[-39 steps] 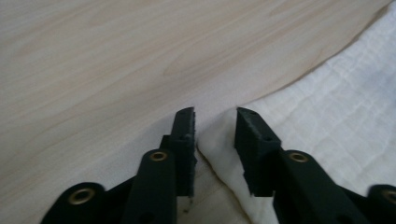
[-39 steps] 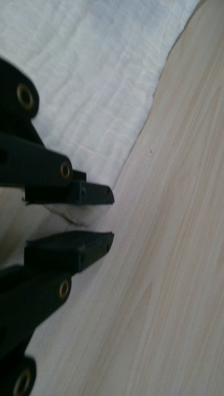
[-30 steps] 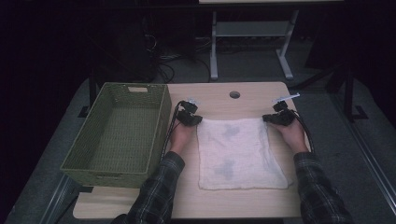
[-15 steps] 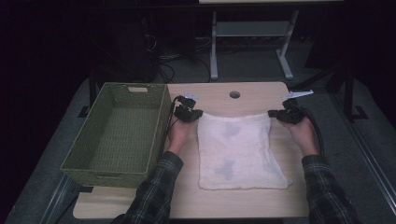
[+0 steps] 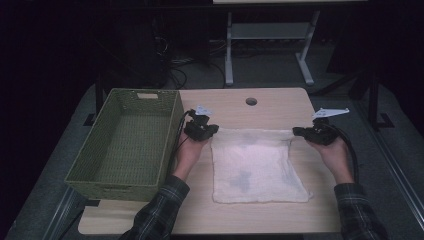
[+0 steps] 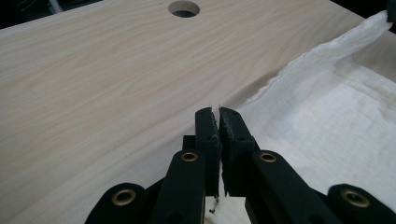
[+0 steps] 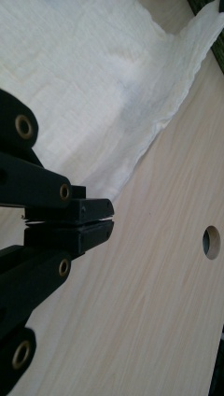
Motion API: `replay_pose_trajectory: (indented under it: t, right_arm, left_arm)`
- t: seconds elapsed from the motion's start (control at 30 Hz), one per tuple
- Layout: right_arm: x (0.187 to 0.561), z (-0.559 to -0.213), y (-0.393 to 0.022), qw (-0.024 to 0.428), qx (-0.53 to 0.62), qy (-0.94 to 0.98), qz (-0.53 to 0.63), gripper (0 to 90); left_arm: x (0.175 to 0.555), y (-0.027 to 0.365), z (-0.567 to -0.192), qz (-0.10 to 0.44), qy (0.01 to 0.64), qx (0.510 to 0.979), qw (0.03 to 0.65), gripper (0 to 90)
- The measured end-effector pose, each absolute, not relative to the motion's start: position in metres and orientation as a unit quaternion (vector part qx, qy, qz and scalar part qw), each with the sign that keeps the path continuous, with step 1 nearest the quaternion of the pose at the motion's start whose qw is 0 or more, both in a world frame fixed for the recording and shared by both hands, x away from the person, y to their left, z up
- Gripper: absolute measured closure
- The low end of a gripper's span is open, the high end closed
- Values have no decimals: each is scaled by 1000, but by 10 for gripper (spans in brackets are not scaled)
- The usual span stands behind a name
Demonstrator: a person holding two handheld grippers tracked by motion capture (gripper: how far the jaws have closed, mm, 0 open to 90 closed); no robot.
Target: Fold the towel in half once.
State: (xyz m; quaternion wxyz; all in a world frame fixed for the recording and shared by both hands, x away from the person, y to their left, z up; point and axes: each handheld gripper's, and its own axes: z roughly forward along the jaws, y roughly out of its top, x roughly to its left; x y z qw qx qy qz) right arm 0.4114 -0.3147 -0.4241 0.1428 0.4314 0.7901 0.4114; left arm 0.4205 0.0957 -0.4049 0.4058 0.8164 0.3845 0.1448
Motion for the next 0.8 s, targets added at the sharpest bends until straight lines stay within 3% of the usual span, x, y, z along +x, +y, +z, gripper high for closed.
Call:
replay_pose_trajectory:
  t: [0.8]
  right_arm:
    - [321, -418, -322, 156, 403, 790, 434, 881]
  left_arm:
    - [341, 106, -396, 117, 337, 830, 428, 865]
